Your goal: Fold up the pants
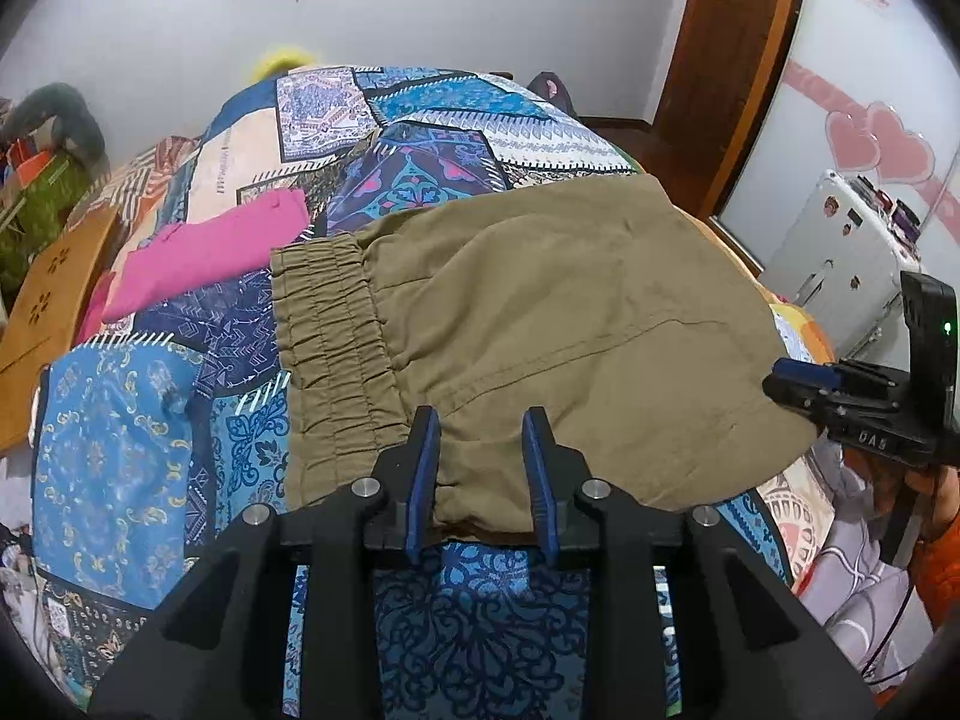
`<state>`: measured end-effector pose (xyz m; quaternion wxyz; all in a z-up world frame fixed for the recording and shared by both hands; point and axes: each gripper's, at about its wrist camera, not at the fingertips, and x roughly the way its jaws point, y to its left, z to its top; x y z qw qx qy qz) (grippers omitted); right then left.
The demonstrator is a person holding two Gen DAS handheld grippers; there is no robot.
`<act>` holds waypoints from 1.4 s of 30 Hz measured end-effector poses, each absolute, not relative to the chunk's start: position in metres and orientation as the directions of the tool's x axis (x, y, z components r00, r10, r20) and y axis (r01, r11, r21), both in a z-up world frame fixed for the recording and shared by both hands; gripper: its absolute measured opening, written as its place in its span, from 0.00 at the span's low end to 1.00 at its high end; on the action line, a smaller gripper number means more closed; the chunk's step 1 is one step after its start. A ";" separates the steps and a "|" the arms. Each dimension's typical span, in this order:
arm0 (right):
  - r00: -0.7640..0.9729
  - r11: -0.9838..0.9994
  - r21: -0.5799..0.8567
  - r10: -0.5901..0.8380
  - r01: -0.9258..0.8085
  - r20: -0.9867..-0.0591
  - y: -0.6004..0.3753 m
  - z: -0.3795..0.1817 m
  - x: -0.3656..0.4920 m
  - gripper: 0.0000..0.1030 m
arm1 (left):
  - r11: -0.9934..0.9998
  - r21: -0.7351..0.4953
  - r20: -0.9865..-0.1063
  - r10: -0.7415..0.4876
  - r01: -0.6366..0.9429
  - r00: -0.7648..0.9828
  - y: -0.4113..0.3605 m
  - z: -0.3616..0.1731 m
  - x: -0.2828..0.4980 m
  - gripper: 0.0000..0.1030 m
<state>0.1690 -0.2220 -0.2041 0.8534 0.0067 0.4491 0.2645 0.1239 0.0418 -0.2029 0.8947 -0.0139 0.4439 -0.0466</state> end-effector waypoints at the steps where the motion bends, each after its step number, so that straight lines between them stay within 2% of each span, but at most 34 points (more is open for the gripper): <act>1: 0.448 0.859 0.254 0.458 -0.444 -0.768 -0.224 -0.202 0.171 0.32 | 0.995 -0.066 -0.794 -0.095 0.071 0.600 0.042 -0.201 0.124 0.28; 5: 0.467 0.867 0.206 0.429 -0.454 -0.773 -0.233 -0.186 0.180 0.32 | 0.993 -0.111 -0.794 -0.119 0.051 0.596 0.052 -0.184 0.128 0.29; 7: 0.491 0.870 0.181 0.419 -0.459 -0.764 -0.237 -0.175 0.185 0.32 | 0.994 -0.104 -0.778 -0.099 0.027 0.621 0.060 -0.173 0.131 0.37; 9: 0.517 0.873 0.171 0.416 -0.456 -0.748 -0.242 -0.164 0.193 0.32 | 0.996 -0.088 -0.757 -0.073 0.009 0.649 0.069 -0.162 0.136 0.49; 10: 0.526 0.876 0.169 0.415 -0.452 -0.742 -0.243 -0.162 0.197 0.32 | 0.998 -0.068 -0.748 -0.047 -0.006 0.662 0.075 -0.157 0.141 0.50; 19: 0.576 0.895 0.145 0.388 -0.422 -0.719 -0.244 -0.153 0.258 0.34 | 0.996 -0.011 -0.792 0.048 -0.093 0.609 0.118 -0.175 0.204 0.51; 25: 0.573 0.900 0.129 0.370 -0.417 -0.731 -0.235 -0.160 0.308 0.40 | 0.995 -0.050 -0.840 0.007 -0.091 0.543 0.129 -0.203 0.241 0.52; 30: 0.539 0.894 0.140 0.375 -0.425 -0.754 -0.227 -0.177 0.354 0.41 | 0.995 -0.060 -0.860 -0.012 -0.078 0.510 0.128 -0.222 0.258 0.59; 34: 0.496 0.885 0.155 0.382 -0.438 -0.780 -0.220 -0.195 0.383 0.41 | 0.997 -0.043 -0.869 -0.007 -0.062 0.496 0.126 -0.234 0.264 0.60; 42: 0.421 0.870 0.216 0.414 -0.443 -0.807 -0.211 -0.221 0.412 0.39 | 0.979 -0.181 -0.887 -0.121 -0.095 0.446 0.141 -0.252 0.275 0.60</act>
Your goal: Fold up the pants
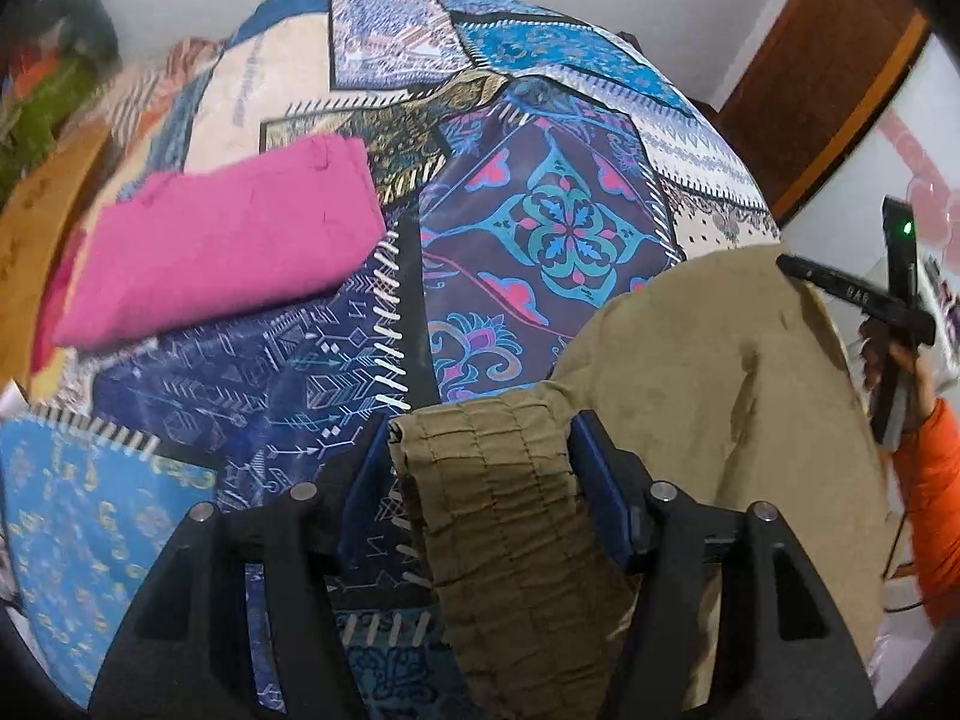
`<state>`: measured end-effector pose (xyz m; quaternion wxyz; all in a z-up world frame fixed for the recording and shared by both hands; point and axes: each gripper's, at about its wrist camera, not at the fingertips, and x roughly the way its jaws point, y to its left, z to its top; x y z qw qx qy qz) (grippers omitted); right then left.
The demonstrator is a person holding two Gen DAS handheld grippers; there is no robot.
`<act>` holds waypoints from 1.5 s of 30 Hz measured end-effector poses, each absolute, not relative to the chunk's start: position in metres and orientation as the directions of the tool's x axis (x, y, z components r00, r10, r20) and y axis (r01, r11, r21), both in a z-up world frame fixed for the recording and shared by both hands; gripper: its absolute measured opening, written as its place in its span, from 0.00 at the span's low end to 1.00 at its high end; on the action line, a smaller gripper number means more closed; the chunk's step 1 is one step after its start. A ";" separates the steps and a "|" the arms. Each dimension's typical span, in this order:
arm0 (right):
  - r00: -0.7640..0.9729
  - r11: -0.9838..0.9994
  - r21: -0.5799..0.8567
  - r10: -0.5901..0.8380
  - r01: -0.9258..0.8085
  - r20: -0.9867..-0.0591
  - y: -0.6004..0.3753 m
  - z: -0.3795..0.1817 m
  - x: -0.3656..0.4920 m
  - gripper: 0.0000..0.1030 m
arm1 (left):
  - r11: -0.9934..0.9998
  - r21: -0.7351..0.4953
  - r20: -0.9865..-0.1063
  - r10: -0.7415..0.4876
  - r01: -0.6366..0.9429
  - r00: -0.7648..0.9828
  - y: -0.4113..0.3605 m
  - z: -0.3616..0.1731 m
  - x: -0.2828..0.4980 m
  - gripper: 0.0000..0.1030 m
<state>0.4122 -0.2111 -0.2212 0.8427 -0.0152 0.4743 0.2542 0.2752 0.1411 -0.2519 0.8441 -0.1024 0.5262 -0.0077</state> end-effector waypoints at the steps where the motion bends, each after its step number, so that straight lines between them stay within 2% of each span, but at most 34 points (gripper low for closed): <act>1: 0.428 0.868 0.208 0.414 -0.450 -0.803 -0.211 -0.221 0.410 0.29 | 0.978 -0.183 -0.887 -0.121 -0.099 0.446 0.141 -0.253 0.276 0.60; 2: 0.425 0.865 0.210 0.418 -0.455 -0.803 -0.212 -0.221 0.410 0.14 | 0.980 -0.174 -0.886 -0.112 -0.098 0.450 0.139 -0.253 0.275 0.60; 5: 0.452 0.866 0.187 0.413 -0.465 -0.791 -0.214 -0.217 0.405 0.09 | 0.992 -0.098 -0.881 -0.048 -0.082 0.471 0.129 -0.251 0.273 0.60; 9: 0.490 0.868 0.141 0.396 -0.477 -0.777 -0.210 -0.209 0.405 0.07 | 0.998 0.000 -0.872 0.030 -0.061 0.489 0.118 -0.248 0.271 0.60; 16: 0.551 0.886 -0.007 0.282 -0.464 -0.785 -0.198 -0.203 0.413 0.05 | 0.996 0.011 -0.870 0.051 -0.085 0.491 0.120 -0.247 0.272 0.60; 19: 0.543 0.881 -0.056 0.239 -0.470 -0.805 -0.189 -0.200 0.413 0.06 | 0.996 0.060 -0.868 0.086 -0.068 0.488 0.115 -0.241 0.273 0.60; 21: 0.553 0.889 -0.056 0.233 -0.455 -0.800 -0.191 -0.191 0.407 0.13 | 0.993 0.092 -0.855 0.114 -0.067 0.506 0.113 -0.229 0.271 0.60; 23: 0.563 0.892 -0.035 0.254 -0.451 -0.787 -0.196 -0.181 0.398 0.27 | 0.992 0.099 -0.834 0.123 -0.074 0.537 0.113 -0.213 0.266 0.60; 24: 0.569 0.890 -0.011 0.282 -0.456 -0.773 -0.198 -0.173 0.391 0.29 | 0.992 0.098 -0.821 0.124 -0.077 0.557 0.112 -0.205 0.264 0.60; 28: 0.540 0.853 0.064 0.384 -0.518 -0.749 -0.189 -0.158 0.362 0.30 | 0.999 0.040 -0.805 0.049 -0.028 0.592 0.098 -0.187 0.262 0.60; 33: 0.408 0.778 0.164 0.482 -0.606 -0.776 -0.157 -0.170 0.336 0.30 | 0.997 0.013 -0.848 -0.028 0.074 0.530 0.060 -0.206 0.274 0.60; 38: 0.256 0.727 0.166 0.432 -0.666 -0.865 -0.131 -0.211 0.315 0.30 | 0.993 0.027 -0.889 -0.027 0.111 0.458 0.041 -0.237 0.271 0.60; 45: 0.285 0.773 0.152 0.398 -0.616 -0.872 -0.179 -0.214 0.295 0.30 | 0.996 0.004 -0.860 -0.041 0.086 0.509 0.056 -0.232 0.252 0.60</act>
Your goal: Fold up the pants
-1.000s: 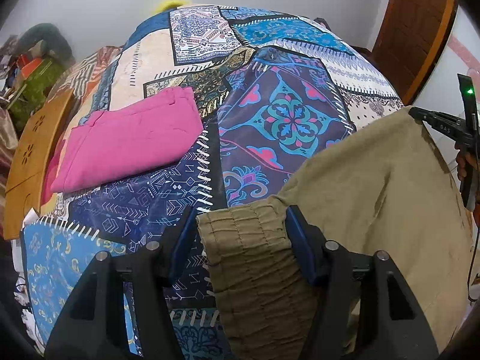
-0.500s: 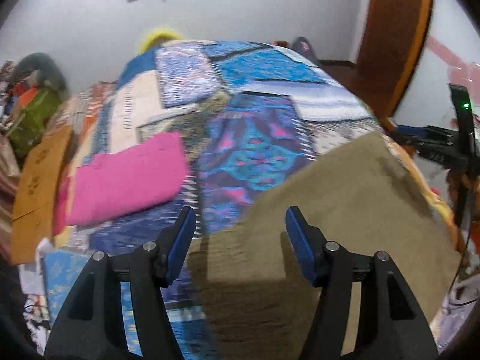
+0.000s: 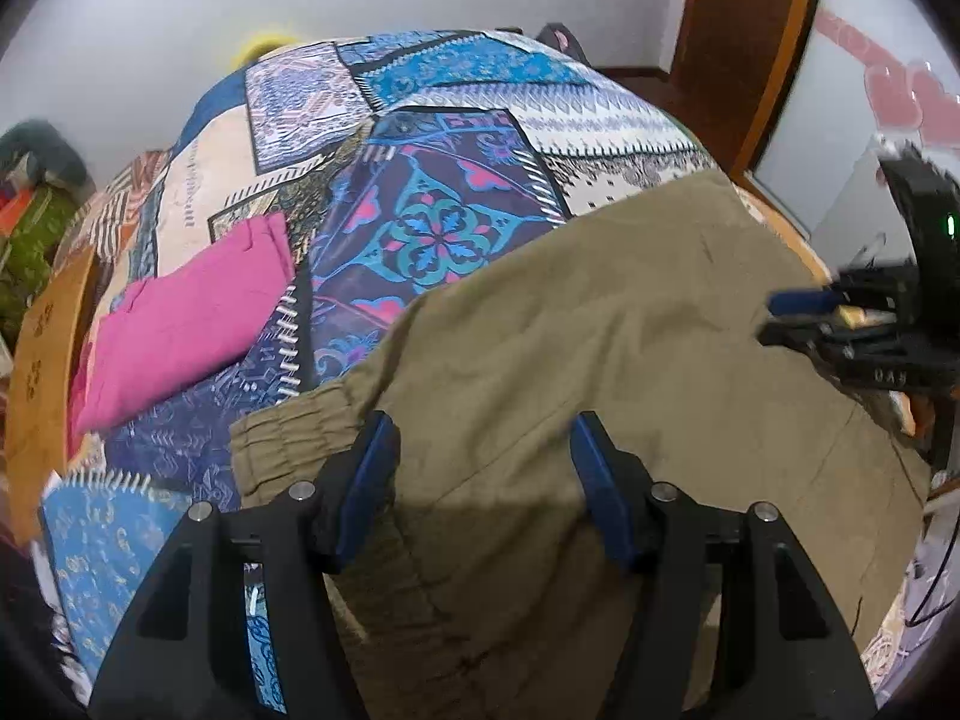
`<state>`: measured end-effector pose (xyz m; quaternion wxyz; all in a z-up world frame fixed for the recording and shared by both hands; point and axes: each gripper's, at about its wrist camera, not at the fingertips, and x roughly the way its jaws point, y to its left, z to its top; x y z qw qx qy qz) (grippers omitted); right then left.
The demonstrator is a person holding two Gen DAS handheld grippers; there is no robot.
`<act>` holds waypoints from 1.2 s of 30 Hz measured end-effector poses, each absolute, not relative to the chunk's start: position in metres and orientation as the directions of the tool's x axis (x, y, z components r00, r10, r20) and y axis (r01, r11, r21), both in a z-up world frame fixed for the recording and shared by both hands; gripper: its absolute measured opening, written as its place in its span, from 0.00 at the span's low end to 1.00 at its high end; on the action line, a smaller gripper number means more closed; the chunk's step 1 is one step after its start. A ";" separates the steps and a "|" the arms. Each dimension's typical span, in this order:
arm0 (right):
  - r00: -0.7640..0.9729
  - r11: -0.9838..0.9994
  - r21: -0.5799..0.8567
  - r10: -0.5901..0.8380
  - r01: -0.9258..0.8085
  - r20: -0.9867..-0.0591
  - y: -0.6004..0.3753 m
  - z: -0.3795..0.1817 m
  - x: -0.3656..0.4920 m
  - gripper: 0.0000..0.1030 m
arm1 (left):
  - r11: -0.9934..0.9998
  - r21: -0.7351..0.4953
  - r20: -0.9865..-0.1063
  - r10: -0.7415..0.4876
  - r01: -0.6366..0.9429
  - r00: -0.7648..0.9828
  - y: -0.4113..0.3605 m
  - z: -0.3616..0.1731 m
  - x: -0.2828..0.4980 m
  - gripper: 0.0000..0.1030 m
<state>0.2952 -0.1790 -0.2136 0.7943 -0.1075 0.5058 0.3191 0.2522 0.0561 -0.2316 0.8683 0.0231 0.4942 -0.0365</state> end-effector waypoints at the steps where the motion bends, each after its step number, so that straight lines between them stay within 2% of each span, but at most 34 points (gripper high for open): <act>1: 0.303 0.784 0.131 0.380 -0.607 -0.874 -0.188 -0.216 0.289 0.32 | 0.997 -0.010 -0.856 -0.050 0.080 0.515 0.058 -0.230 0.249 0.60; 4: 0.321 0.813 0.125 0.359 -0.568 -0.876 -0.212 -0.217 0.278 0.38 | 0.998 0.025 -0.841 -0.011 0.058 0.542 0.059 -0.224 0.237 0.60; 6: 0.328 0.837 0.138 0.352 -0.530 -0.877 -0.228 -0.215 0.273 0.39 | 0.997 0.067 -0.834 0.030 0.048 0.552 0.060 -0.220 0.224 0.60; 14: 0.412 0.884 0.134 0.337 -0.447 -0.847 -0.259 -0.186 0.250 0.39 | 0.997 0.042 -0.822 0.074 -0.068 0.564 0.095 -0.194 0.176 0.61; 18: 0.483 0.877 0.116 0.361 -0.465 -0.798 -0.255 -0.158 0.235 0.39 | 0.993 -0.015 -0.811 0.057 -0.118 0.583 0.110 -0.176 0.150 0.69; 24: 0.533 0.838 0.124 0.445 -0.531 -0.719 -0.230 -0.127 0.208 0.39 | 0.984 -0.123 -0.795 -0.022 -0.125 0.606 0.107 -0.164 0.117 0.78; 30: 0.513 0.779 0.159 0.536 -0.606 -0.670 -0.192 -0.118 0.187 0.41 | 0.964 -0.238 -0.819 -0.136 -0.115 0.557 0.089 -0.184 0.106 0.79; 36: 0.482 0.753 0.152 0.547 -0.640 -0.684 -0.157 -0.134 0.181 0.43 | 0.936 -0.336 -0.835 -0.243 -0.107 0.493 0.076 -0.212 0.102 0.79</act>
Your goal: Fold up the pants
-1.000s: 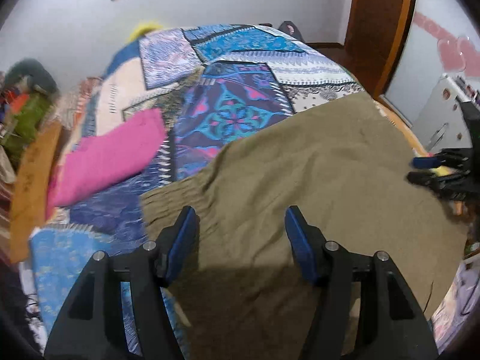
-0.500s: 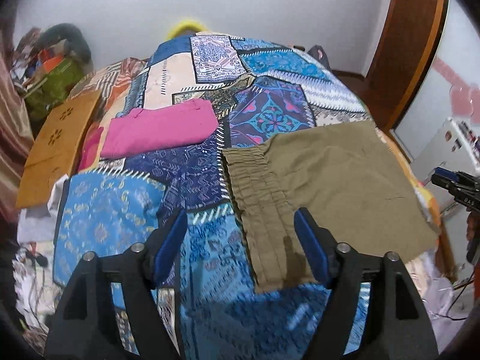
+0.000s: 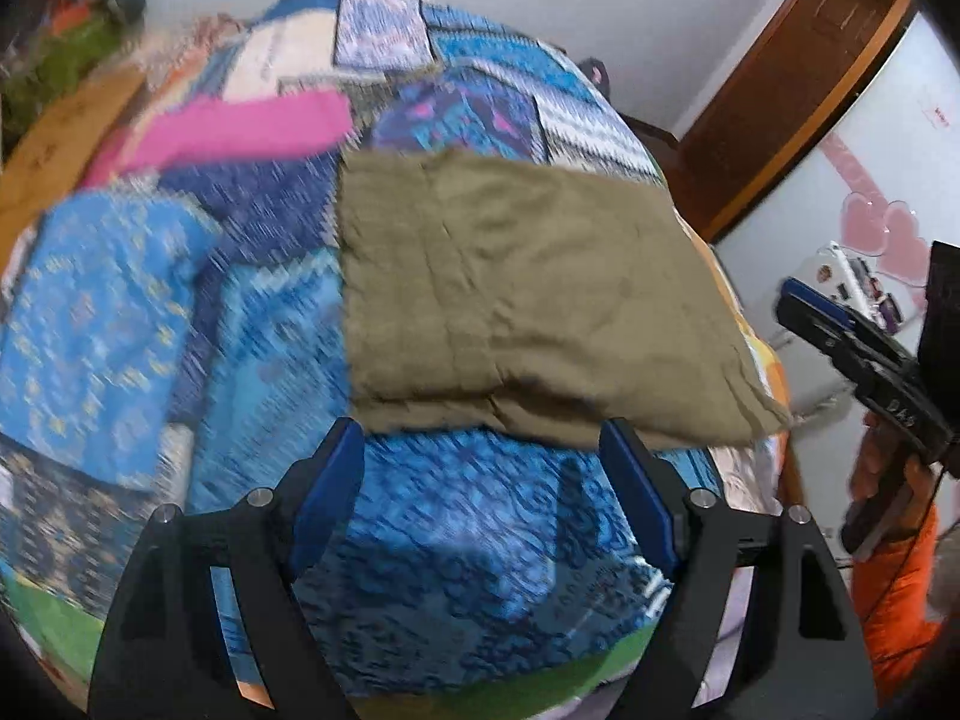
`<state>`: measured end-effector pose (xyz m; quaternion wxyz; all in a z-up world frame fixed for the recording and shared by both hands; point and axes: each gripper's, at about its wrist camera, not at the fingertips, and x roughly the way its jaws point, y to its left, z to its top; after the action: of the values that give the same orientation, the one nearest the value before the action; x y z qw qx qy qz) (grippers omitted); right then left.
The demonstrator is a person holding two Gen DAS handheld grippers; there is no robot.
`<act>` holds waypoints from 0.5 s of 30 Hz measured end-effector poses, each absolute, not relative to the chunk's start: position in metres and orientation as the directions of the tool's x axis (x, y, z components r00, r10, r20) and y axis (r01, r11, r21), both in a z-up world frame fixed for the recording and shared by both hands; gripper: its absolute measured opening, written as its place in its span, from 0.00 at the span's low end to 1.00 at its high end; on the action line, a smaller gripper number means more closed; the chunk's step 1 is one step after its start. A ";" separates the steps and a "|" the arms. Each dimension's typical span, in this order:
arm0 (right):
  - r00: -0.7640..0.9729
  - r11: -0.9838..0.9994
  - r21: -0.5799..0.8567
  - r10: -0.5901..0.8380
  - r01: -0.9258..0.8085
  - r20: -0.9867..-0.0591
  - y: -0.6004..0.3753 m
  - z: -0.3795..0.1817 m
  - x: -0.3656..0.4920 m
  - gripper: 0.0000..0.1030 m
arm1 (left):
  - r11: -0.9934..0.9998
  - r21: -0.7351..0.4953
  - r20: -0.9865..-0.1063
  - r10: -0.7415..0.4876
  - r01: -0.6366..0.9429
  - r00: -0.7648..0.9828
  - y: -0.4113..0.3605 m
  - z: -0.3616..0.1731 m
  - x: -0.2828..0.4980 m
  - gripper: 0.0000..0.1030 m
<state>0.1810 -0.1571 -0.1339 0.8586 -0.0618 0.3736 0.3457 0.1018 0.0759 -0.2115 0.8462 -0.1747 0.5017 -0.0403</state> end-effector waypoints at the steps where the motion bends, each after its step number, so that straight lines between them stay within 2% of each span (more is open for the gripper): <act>1: 0.476 0.750 0.155 0.550 -0.643 -0.686 -0.154 -0.136 0.179 0.43 | 0.923 -0.370 -0.833 -0.278 -0.108 0.479 0.075 -0.217 0.101 0.79; 6: 0.436 0.737 0.142 0.532 -0.661 -0.726 -0.138 -0.158 0.178 0.43 | 0.879 -0.462 -0.795 -0.353 -0.116 0.493 0.075 -0.226 0.103 0.92; 10: 0.389 0.731 0.120 0.486 -0.672 -0.783 -0.129 -0.180 0.184 0.43 | 0.855 -0.503 -0.774 -0.379 -0.129 0.507 0.077 -0.227 0.113 0.93; 15: 0.375 0.718 0.139 0.507 -0.682 -0.776 -0.134 -0.183 0.180 0.43 | 0.794 -0.586 -0.728 -0.430 -0.161 0.534 0.091 -0.232 0.128 0.95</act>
<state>0.1802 -0.1339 -0.1830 0.8229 -0.1027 0.4265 0.3612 0.1284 0.0905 -0.2324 0.8189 -0.3102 0.4759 -0.0821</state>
